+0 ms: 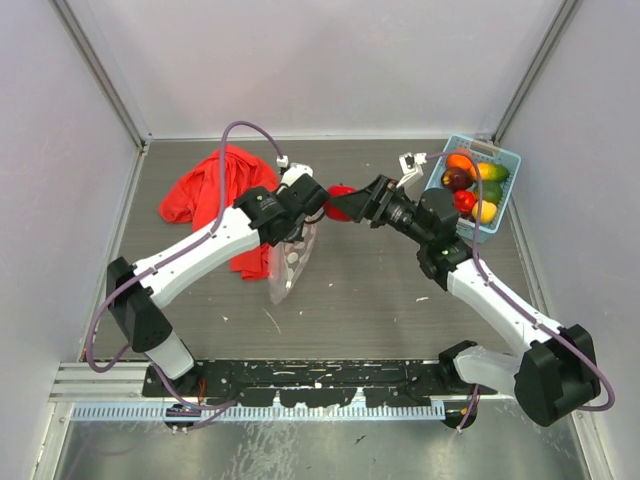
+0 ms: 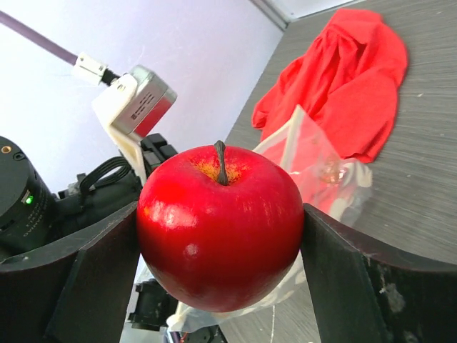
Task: Place the food in the zip-top bag and seal the zipper
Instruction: Place the fake fruit in the zipper food storage bag.
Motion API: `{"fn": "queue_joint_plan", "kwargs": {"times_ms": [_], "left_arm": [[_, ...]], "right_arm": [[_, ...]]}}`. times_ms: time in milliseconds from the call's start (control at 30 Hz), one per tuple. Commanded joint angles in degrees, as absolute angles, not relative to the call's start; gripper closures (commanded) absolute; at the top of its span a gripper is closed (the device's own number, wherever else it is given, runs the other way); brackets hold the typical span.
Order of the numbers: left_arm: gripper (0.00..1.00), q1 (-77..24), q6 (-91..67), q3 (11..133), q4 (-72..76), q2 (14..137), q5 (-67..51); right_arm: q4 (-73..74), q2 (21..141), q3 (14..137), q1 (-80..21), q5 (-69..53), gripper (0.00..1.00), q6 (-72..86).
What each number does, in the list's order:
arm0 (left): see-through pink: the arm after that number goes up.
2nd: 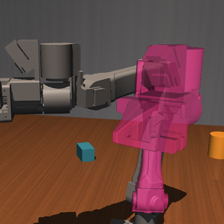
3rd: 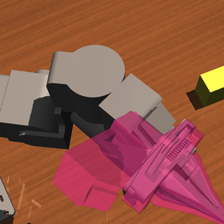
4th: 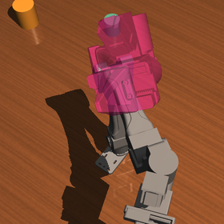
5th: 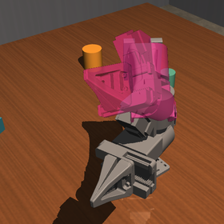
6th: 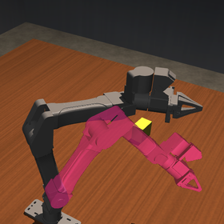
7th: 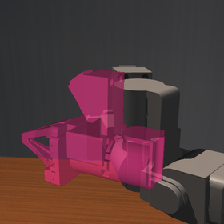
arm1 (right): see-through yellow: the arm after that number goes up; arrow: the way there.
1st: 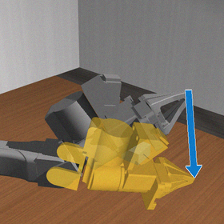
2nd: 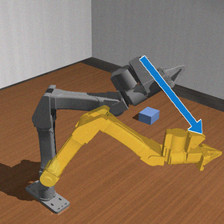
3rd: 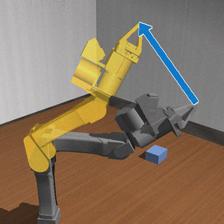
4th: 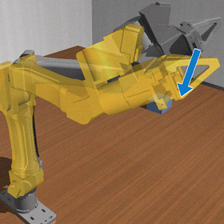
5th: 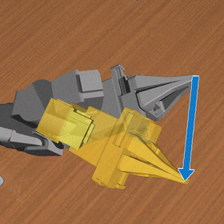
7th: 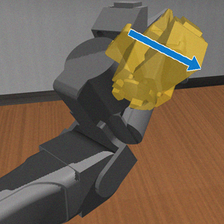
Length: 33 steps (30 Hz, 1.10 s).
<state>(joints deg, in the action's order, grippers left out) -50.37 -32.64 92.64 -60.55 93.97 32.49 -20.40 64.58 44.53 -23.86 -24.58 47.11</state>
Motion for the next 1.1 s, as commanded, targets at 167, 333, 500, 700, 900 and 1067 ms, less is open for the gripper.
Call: {"fn": "queue_joint_plan", "kwargs": {"times_ms": [167, 333, 500, 700, 900, 1067], "left_arm": [[1.0, -50.7, -36.6, 90.8, -54.5, 90.4, 30.8], [1.0, -50.6, -37.3, 89.1, -52.3, 89.0, 29.4], [1.0, -50.6, -38.0, 88.0, -51.3, 88.5, 28.6], [1.0, -50.6, -38.2, 87.6, -50.8, 87.8, 28.2], [1.0, -50.7, -38.6, 87.2, -50.3, 87.0, 27.2], [1.0, -50.7, -39.2, 85.8, -49.1, 85.1, 26.9]], "right_arm": [[-30.3, 67.3, 43.8, -27.4, -24.2, 0.51, 52.0], [-31.7, 68.7, 43.2, -28.5, -24.7, 0.51, 52.7], [-32.9, 70.8, 43.1, -29.1, -25.8, 0.51, 53.2], [-32.8, 72.4, 43.2, -29.9, -26.7, 0.51, 52.3], [-32.1, 74.4, 43.3, -30.9, -28.2, 0.51, 50.5], [-29.9, 76.0, 43.3, -31.2, -28.2, 0.51, 47.6]]}}
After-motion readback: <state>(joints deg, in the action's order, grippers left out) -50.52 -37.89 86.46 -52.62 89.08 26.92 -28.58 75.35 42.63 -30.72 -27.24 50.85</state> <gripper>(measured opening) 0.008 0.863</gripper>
